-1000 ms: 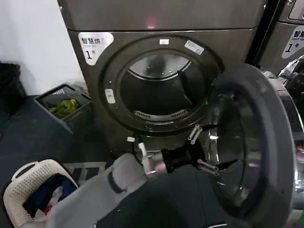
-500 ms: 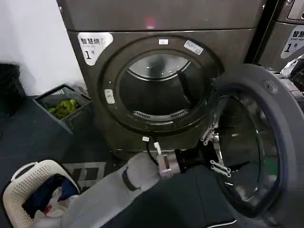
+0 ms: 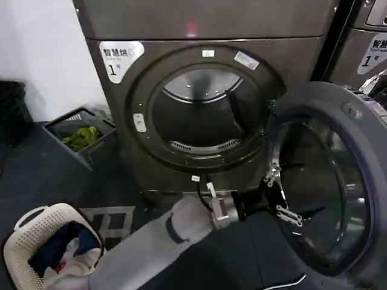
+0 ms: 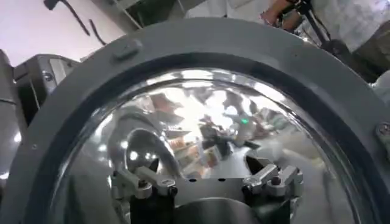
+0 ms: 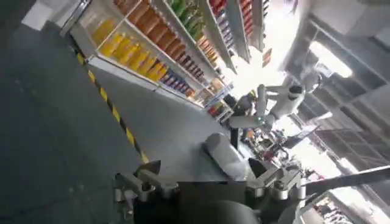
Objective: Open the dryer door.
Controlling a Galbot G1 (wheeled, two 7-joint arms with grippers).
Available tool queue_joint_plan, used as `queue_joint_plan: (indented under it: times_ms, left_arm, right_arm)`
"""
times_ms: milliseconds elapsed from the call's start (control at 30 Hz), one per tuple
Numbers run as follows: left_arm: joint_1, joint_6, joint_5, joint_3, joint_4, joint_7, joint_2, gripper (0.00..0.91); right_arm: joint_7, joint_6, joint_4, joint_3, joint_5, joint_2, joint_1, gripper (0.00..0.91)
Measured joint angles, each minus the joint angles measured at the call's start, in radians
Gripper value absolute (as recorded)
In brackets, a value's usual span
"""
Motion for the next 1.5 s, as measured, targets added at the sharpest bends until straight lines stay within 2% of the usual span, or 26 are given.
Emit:
queue_joint_plan:
  times_ms: [233, 567, 867, 1167, 1500]
  left_arm:
    - [-0.013, 0.001, 0.013, 0.021, 0.024, -0.008, -0.023, 0.907]
    - [-0.050, -0.004, 0.061, 0.051, 0.095, -0.036, -0.102, 0.907]
    - [-0.089, -0.010, 0.104, 0.058, 0.186, -0.054, -0.198, 0.907]
    - [-0.136, 0.017, 0.154, 0.058, 0.288, -0.083, -0.296, 0.907]
    - [-0.178, 0.031, 0.280, 0.063, 0.379, -0.154, -0.342, 0.907]
  right_arm:
    - [0.024, -0.004, 0.165, 0.041, -0.023, 0.141, -0.053, 0.907]
    - [0.025, 0.012, 0.220, 0.063, -0.027, 0.250, -0.088, 0.907]
    - [0.018, 0.022, 0.221, 0.073, -0.021, 0.275, -0.101, 0.907]
    - [0.014, 0.024, 0.227, 0.075, -0.017, 0.293, -0.101, 0.907]
    - [0.011, 0.025, 0.245, 0.075, -0.009, 0.314, -0.101, 0.907]
